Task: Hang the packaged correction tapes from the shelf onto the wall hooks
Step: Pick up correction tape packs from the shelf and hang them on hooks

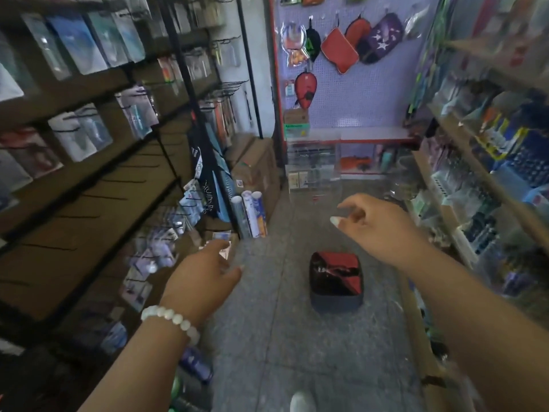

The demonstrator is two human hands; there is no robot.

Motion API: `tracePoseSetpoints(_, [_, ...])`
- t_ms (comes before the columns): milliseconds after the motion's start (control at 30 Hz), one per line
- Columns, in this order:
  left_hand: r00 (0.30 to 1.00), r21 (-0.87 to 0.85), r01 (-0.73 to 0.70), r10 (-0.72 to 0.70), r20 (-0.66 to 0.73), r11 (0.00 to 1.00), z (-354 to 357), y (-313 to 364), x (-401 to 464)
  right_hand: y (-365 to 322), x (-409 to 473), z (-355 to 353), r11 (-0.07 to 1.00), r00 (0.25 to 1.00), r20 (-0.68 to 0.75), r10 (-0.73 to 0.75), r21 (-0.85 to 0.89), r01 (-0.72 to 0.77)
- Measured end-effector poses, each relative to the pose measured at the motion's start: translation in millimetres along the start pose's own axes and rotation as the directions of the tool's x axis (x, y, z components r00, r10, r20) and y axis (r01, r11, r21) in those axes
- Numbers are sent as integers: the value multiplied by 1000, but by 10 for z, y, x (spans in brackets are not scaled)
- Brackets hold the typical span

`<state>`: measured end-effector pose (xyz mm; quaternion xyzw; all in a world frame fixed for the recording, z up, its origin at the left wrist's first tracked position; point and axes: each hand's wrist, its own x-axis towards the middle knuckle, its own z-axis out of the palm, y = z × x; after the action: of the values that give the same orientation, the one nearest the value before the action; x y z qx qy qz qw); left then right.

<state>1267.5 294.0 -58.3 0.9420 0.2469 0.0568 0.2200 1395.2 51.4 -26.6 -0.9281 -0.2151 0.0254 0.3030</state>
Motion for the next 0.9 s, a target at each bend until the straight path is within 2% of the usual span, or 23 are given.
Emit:
tracePoseSetpoints(233, [999, -56, -2, 0, -38, 998, -26, -132, 1264, -148, 1293, 210, 999, 999, 0, -32, 12, 32])
tracePoseSetpoints(467, [1000, -78, 13, -14, -18, 997, -214, -246, 2361, -407, 2419, 333, 999, 999, 11, -53, 7, 53])
tracePoseSetpoints(900, [984, -87, 159, -165, -67, 983, -182, -577, 3977, -683, 4564, 1025, 979, 972, 110, -206, 27, 204])
